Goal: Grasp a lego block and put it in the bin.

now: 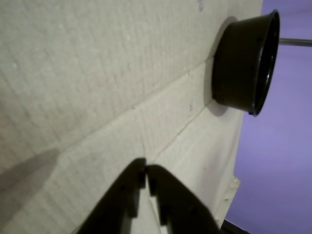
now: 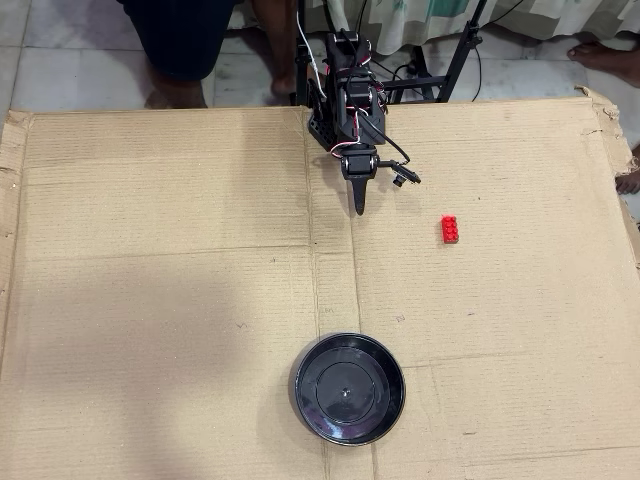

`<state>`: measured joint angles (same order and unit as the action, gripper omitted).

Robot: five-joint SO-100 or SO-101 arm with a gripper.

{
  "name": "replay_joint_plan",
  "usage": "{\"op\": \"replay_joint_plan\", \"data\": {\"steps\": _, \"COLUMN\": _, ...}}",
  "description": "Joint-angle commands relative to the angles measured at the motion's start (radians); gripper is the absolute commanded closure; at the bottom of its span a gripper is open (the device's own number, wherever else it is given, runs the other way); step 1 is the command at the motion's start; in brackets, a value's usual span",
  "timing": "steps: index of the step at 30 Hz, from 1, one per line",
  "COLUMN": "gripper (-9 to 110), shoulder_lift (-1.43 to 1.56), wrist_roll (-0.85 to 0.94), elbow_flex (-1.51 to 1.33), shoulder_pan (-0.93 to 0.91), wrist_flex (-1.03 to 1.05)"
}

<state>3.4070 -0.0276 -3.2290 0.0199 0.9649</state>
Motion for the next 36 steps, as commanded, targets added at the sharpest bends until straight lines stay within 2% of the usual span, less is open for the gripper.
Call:
{"op": "replay_joint_plan", "data": {"steps": 1, "gripper": 101, "shoulder_lift": 0.018, "wrist_roll": 0.003, "elbow_flex": -0.011, "shoulder_pan": -0.008, "wrist_flex": 0.000}}
{"op": "replay_joint_plan", "data": {"steps": 13, "gripper": 101, "shoulder_lift": 0.018, "wrist_roll": -0.006, "elbow_flex": 0.000, "shoulder_pan": -0.006, "wrist_flex": 0.005}}
{"op": "replay_joint_plan", "data": {"steps": 21, "gripper": 101, "shoulder_lift": -0.011, "wrist_roll": -0.011, "elbow_flex": 0.150, "shoulder_pan": 0.005, "wrist_flex": 0.012}}
{"op": "replay_joint_plan", "data": {"steps": 28, "gripper": 101, "shoulder_lift": -0.368, "wrist_roll": -0.012, "elbow_flex": 0.383, "shoulder_pan": 0.009, "wrist_flex": 0.002}}
{"op": "replay_joint_plan", "data": {"steps": 36, "gripper": 101, "shoulder_lift": -0.838, "wrist_roll": -0.014, "elbow_flex": 0.785, "shoulder_pan": 0.057, "wrist_flex": 0.064}}
